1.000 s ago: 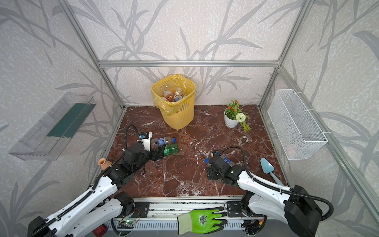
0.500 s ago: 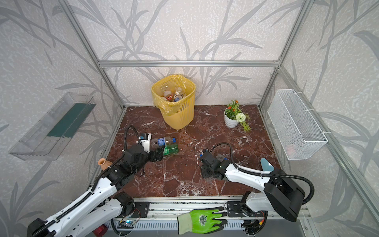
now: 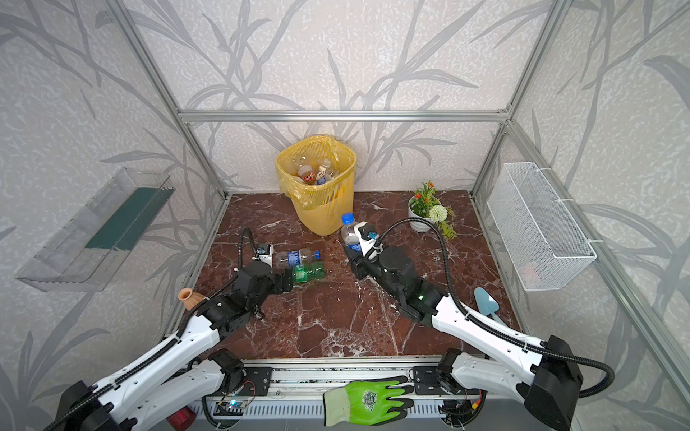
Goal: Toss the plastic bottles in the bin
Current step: 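Grasp the blue-capped Pepsi bottle with the right gripper and lift it, then carry the Pepsi bottle over the bin and release it with the right gripper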
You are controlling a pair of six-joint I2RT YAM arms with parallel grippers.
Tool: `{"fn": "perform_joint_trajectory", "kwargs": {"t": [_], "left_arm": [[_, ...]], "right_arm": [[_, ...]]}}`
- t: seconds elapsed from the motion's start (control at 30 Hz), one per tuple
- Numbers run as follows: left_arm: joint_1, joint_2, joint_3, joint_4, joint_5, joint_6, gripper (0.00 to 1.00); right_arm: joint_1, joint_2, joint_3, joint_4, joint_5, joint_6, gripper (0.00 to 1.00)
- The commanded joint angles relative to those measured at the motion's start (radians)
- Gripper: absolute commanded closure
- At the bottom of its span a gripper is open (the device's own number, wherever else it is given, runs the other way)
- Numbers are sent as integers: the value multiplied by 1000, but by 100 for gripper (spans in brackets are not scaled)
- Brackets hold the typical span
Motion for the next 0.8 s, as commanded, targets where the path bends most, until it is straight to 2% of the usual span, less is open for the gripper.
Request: {"fn": "perform_joint_trajectory", "kwargs": {"t": [0.0,0.17,0.3,0.4,0.5,0.57,0.6,0.67,0.77], "left_arm": [[0,14,32,-4,-22,-13,1],[-1,38,47,-14,-8,-14,1],[0,56,56,-13,2,-20,1],[1,75,71,-19,11,-19,1],[2,98,91,-38,18,-17,1],[2,103,103,-57,19,-17,1],[4,102,106,-62,19,-17,1],[2,91,103,-65,24,-18,1],[1,64,86,-44,41,-22,1]], "right_arm": [[-9,46,100,291,-20,-164,45],[-82,250,339,314,-149,-120,46],[-183,526,644,180,-270,27,46],[-238,810,1022,-76,-317,84,45],[-282,1075,1507,-433,-357,115,32],[-286,1235,1859,-680,-310,85,25],[-286,1301,2040,-792,-277,73,16],[-285,1408,2325,-944,-258,54,11],[-271,1243,2134,-919,-229,19,6]]}}
